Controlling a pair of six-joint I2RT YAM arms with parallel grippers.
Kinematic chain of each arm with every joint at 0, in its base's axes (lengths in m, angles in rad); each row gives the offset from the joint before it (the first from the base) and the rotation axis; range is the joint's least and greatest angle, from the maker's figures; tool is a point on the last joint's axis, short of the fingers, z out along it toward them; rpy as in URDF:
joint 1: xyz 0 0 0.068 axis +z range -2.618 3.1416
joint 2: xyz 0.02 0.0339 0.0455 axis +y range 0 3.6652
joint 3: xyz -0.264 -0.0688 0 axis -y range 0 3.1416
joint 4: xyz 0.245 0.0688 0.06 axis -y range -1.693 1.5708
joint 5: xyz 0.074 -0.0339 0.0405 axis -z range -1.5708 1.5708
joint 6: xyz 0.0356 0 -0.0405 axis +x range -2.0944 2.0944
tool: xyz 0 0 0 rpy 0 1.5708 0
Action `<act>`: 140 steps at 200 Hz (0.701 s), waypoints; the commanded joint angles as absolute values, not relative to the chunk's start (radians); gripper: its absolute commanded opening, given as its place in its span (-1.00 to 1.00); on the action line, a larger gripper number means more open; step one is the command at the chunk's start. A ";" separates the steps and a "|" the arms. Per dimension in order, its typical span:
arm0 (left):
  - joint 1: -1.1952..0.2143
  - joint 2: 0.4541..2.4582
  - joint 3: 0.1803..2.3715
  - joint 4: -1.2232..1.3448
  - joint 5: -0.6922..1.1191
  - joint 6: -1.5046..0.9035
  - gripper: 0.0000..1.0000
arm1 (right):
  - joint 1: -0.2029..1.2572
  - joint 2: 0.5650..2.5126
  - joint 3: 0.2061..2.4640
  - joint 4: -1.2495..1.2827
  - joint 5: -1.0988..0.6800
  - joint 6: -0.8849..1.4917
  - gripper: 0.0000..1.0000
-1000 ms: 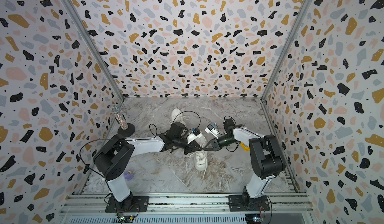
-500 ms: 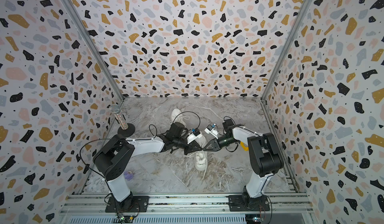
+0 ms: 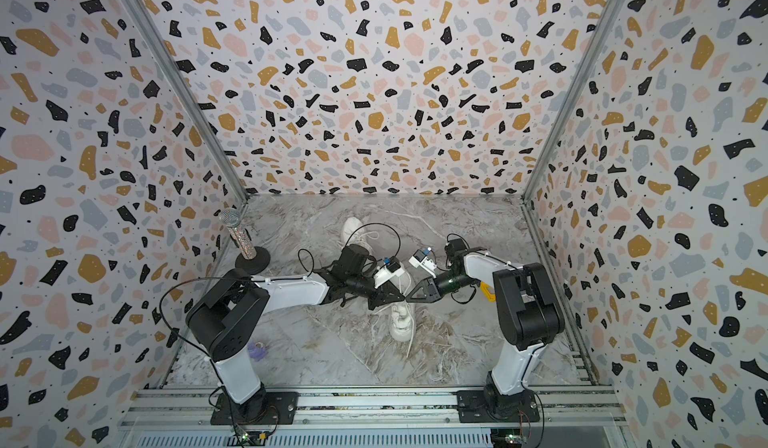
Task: Tie the shoes
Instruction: Cross the shoelace with the shoelace.
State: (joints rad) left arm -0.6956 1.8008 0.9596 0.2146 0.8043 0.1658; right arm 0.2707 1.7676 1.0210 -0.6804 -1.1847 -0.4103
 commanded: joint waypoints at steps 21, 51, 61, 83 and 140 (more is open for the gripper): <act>-0.695 1.743 0.934 0.278 0.834 0.201 -1.00 | 0.245 1.729 1.043 -0.664 -1.118 -0.378 -0.59; -0.695 1.732 0.927 0.279 0.834 0.225 -1.00 | 0.236 1.724 1.029 -0.580 -1.020 -0.290 -0.56; -0.695 1.730 0.923 0.279 0.833 0.229 -1.00 | 0.238 1.733 1.035 -0.575 -1.003 -0.278 -0.56; -0.695 1.730 0.926 0.277 0.833 0.229 -1.00 | 0.248 1.760 1.051 -0.592 -0.995 -0.283 -0.57; -0.695 1.735 0.928 0.277 0.830 0.229 -1.00 | 0.275 1.787 1.073 -0.656 -1.122 -0.339 -0.54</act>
